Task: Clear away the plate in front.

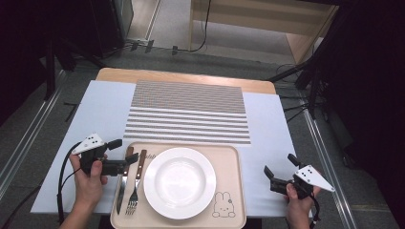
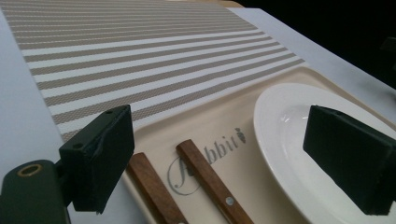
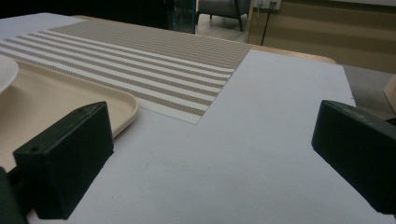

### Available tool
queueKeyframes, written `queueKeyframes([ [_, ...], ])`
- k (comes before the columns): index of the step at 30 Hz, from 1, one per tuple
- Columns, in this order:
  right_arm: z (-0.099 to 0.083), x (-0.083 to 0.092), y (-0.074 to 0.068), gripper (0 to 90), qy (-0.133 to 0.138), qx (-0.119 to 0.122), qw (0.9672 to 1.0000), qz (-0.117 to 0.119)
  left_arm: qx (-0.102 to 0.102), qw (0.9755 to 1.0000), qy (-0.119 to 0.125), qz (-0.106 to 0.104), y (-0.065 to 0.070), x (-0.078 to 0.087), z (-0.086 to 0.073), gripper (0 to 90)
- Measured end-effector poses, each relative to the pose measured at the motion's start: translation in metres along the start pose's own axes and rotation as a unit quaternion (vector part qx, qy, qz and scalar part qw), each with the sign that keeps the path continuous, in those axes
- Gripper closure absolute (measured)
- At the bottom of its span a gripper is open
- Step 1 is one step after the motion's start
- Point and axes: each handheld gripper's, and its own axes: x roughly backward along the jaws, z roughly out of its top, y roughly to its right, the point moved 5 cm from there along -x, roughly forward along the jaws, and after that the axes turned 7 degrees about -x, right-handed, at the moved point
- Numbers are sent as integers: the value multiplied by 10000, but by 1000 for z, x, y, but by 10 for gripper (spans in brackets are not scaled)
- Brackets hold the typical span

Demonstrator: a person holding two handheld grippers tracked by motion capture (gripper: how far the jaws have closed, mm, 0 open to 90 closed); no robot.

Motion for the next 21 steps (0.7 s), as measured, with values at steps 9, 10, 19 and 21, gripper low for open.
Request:
queueKeyframes([
  [9,0,0,0,0,2,1,10000,0,-82,9997,128,188,-10,12,-5,87],
  [10,0,0,0,0,-1,-5,10000,-2,-80,9997,149,191,-11,13,-5,87],
  [19,0,0,0,0,4,-1,10000,-3,-127,9995,141,262,-17,22,-10,87],
  [21,0,0,0,0,2,2,10000,-3,-106,9994,150,302,-19,25,-11,86],
])
